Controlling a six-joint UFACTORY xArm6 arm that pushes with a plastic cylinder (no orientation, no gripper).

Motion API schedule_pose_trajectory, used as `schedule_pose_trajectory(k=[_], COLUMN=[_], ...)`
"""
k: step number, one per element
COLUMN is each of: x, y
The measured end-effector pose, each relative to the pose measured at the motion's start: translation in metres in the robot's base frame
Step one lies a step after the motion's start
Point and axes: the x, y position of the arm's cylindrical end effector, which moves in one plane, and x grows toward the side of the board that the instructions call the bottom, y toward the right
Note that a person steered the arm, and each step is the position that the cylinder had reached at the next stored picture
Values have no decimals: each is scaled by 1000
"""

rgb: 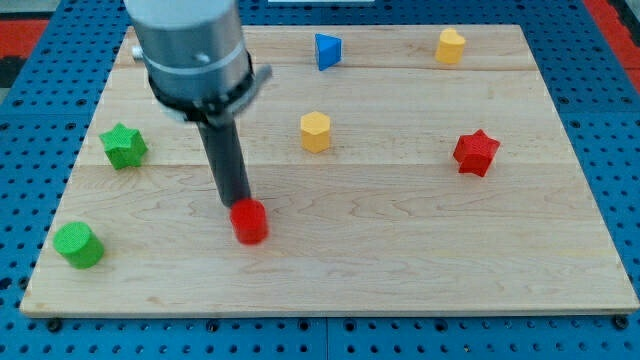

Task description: Bring the red circle and hexagon at the bottom side of the board

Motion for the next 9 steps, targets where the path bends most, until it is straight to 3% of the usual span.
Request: schedule_pose_trajectory(k=[1, 3, 6, 7, 9], x=[19, -84, -137, -112, -6], y=[26, 19, 45, 94, 188])
